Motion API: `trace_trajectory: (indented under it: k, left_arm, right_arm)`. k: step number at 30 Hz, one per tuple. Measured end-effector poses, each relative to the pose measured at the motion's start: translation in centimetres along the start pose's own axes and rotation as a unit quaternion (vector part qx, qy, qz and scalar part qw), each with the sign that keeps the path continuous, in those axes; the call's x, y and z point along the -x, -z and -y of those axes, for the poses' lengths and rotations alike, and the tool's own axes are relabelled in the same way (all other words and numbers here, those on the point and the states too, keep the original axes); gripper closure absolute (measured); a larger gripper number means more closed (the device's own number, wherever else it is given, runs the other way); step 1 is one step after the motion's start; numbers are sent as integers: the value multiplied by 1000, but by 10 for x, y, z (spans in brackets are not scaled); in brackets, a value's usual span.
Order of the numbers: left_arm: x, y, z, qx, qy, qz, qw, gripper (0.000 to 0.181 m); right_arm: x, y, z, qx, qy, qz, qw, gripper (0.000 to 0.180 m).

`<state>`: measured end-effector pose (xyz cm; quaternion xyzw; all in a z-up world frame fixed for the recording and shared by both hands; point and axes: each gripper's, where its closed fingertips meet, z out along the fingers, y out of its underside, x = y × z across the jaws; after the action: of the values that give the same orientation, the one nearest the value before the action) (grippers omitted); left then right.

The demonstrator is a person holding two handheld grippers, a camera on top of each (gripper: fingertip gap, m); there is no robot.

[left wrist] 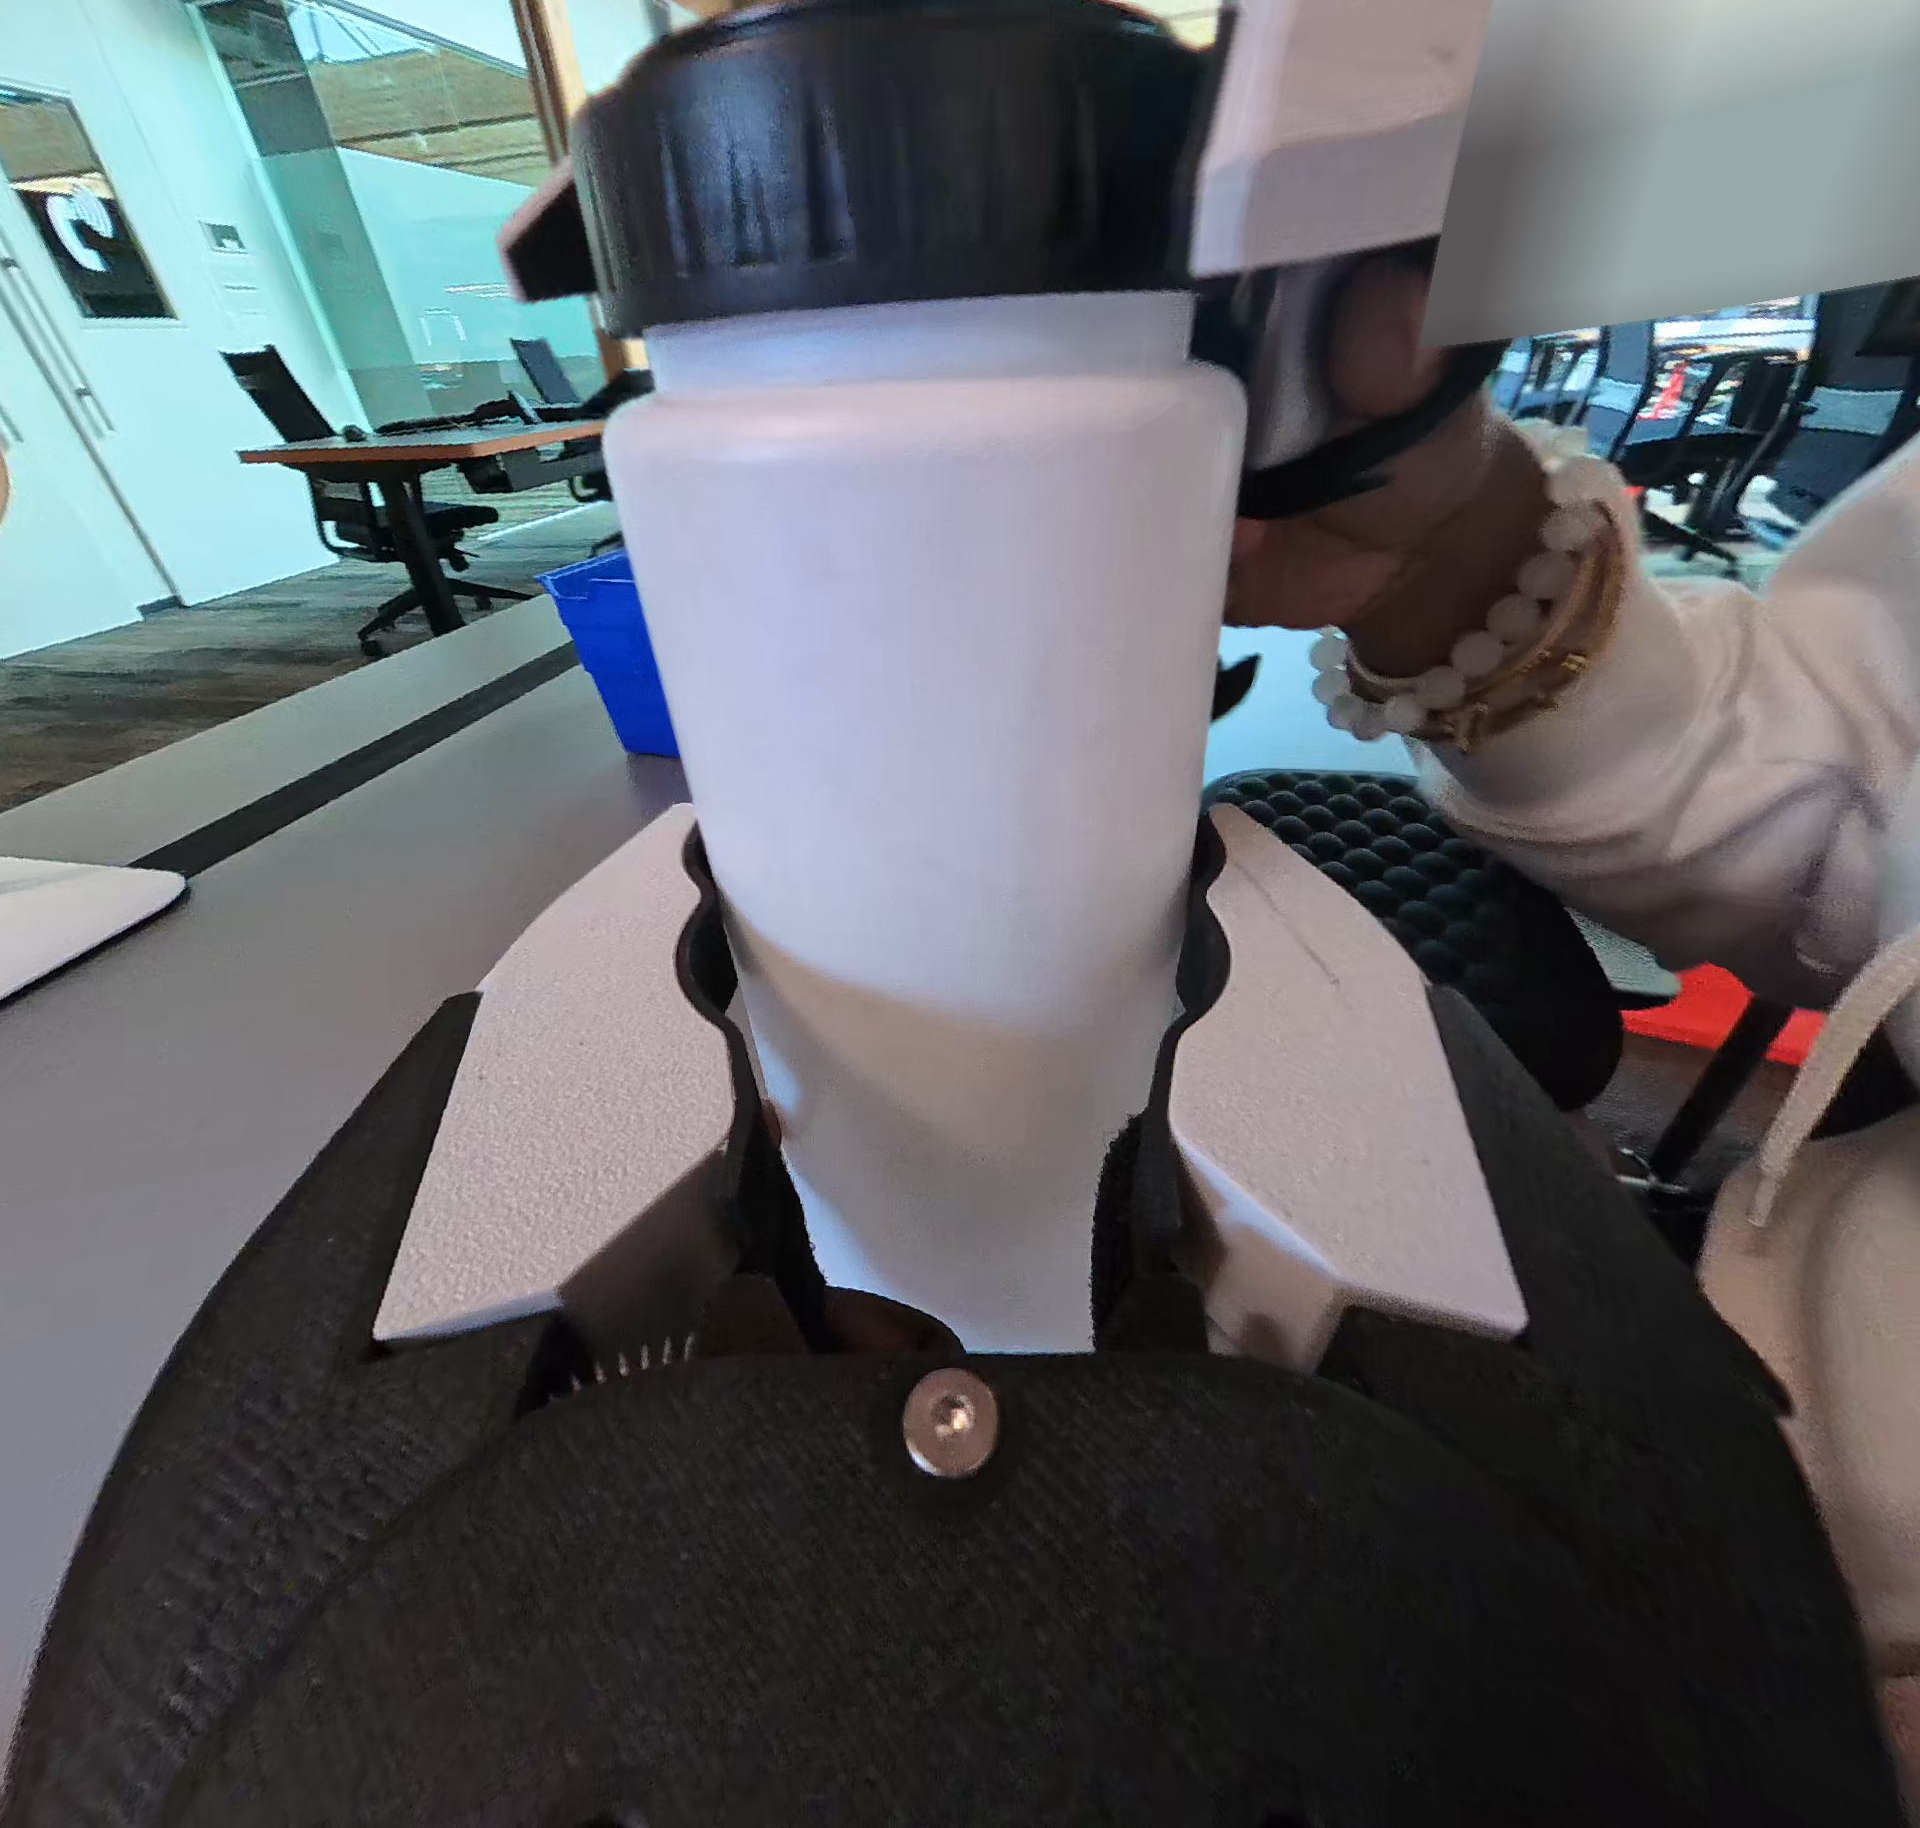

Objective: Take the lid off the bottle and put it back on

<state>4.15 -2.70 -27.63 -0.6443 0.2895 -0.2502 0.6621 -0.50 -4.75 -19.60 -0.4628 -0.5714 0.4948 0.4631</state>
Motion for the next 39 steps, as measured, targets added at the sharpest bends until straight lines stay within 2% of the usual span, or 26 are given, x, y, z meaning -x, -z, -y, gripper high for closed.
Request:
trace_trajectory:
  k: [2,5,9,12,13,15,16,17,20,22,26,29,32,35,37,39]
  left_arm:
    - [-5,1,0,-1,3,-21,1000,96]
    - [-15,1,1,-3,0,-55,998,96]
    - [-25,-1,2,-6,-4,-85,996,96]
    - [-26,1,2,-11,5,-94,996,96]
    - [-24,1,2,-13,11,-91,996,95]
    - [-20,3,2,-14,17,-83,996,95]
    - [-18,3,2,-13,13,-73,997,95]
    - [-15,3,1,-11,7,-63,998,95]
    - [-7,1,1,-8,4,-33,999,95]
    - [0,0,0,-8,5,-7,1000,95]
    - [12,0,0,-9,2,42,999,95]
    - [14,-1,0,-10,-2,53,999,95]
    - [14,0,0,-9,1,53,999,95]
    - [12,1,0,-7,5,33,999,95]
    - [6,3,1,-6,2,8,1000,95]
    - [-3,3,1,-4,4,-27,1000,95]
  right_arm:
    - [7,2,0,6,3,58,998,101]
    - [22,9,1,-4,9,199,980,101]
    - [38,25,3,-38,26,393,919,101]
    - [43,29,5,-55,14,482,875,102]
    - [42,27,6,-59,5,490,870,102]
    - [38,21,8,-61,-17,476,877,102]
    - [36,18,9,-60,-29,451,890,101]
    - [32,15,10,-60,-36,412,909,92]
    - [11,6,6,-39,-27,234,971,73]
    - [-3,5,-1,-17,-23,98,995,70]
    - [-2,6,-1,-32,-25,-68,997,78]
    - [-9,0,-5,-20,-10,-145,989,80]
    - [-19,-1,-1,-35,-21,-173,984,102]
    - [-15,-2,-1,-39,-13,-129,991,102]
    - [-6,-2,1,-44,4,-53,998,102]
    - [6,1,2,-52,2,60,997,102]
